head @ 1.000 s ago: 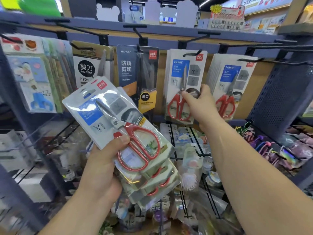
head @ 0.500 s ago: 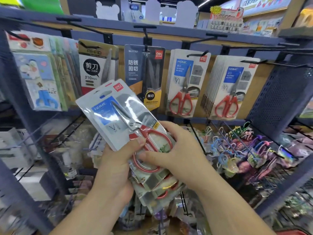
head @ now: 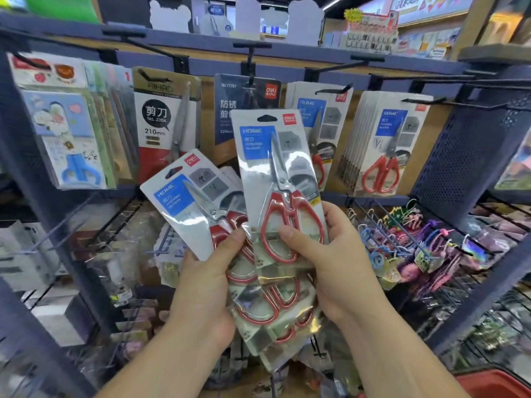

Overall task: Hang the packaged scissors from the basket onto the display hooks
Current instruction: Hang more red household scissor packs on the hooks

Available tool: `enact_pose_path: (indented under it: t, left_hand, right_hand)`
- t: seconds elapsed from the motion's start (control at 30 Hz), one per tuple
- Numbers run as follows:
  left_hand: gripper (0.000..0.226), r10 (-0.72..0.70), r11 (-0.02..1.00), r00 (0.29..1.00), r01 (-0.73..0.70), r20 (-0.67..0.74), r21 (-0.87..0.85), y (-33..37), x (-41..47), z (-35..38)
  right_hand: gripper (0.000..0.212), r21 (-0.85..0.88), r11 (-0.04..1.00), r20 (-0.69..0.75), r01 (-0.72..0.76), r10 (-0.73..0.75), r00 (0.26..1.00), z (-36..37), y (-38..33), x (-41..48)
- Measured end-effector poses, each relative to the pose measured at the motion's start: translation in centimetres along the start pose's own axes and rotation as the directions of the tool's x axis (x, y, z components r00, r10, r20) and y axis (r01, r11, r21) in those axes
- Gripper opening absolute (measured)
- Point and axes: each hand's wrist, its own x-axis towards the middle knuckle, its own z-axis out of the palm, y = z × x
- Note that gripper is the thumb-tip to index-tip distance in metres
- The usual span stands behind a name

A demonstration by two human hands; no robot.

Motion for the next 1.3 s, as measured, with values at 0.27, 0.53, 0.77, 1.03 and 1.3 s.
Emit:
enact_pose_path:
  t: [0.27,0.53,0.77,1.03,1.3]
  left_hand:
    - [0.048,0.150,0.967,0.987,-0.137,-0.049,0.213,-0.2,0.7,-0.9]
    - [0.056,0.253,0.936,0.967,-0.240,-0.018,0.258,0.6,0.8,-0.6]
    - [0.047,0.255,0.935,0.967,-0.246,-0.003,0.255,0.8,1.0,-0.7]
    - [0.057,0.264,0.935,0.964,-0.263,0.026,0.237,0.8,1.3,-0.4]
    - [0.057,0.251,0.939,0.966,-0.260,0.066,0.226,0.6,1.1,0.5]
  right_hand:
    - [0.047,0.007,0.994,-0.021,0.112,-0.112,0.994,-3.1,0.5,-0.2]
    - [0.052,-0.028,0.971,-0.173,0.237,-0.239,0.956,-5.1,-0.1,1.9]
    - [0.040,-0.084,0.957,-0.174,0.277,-0.288,0.942,-5.0,0.0,3.4]
    - [0.017,-0.331,0.925,-0.140,0.188,-0.246,0.959,-6.8,1.3,8.6]
    - [0.024,-0.426,0.904,-0.196,0.019,-0.113,0.974,-8.0,1.7,12.6]
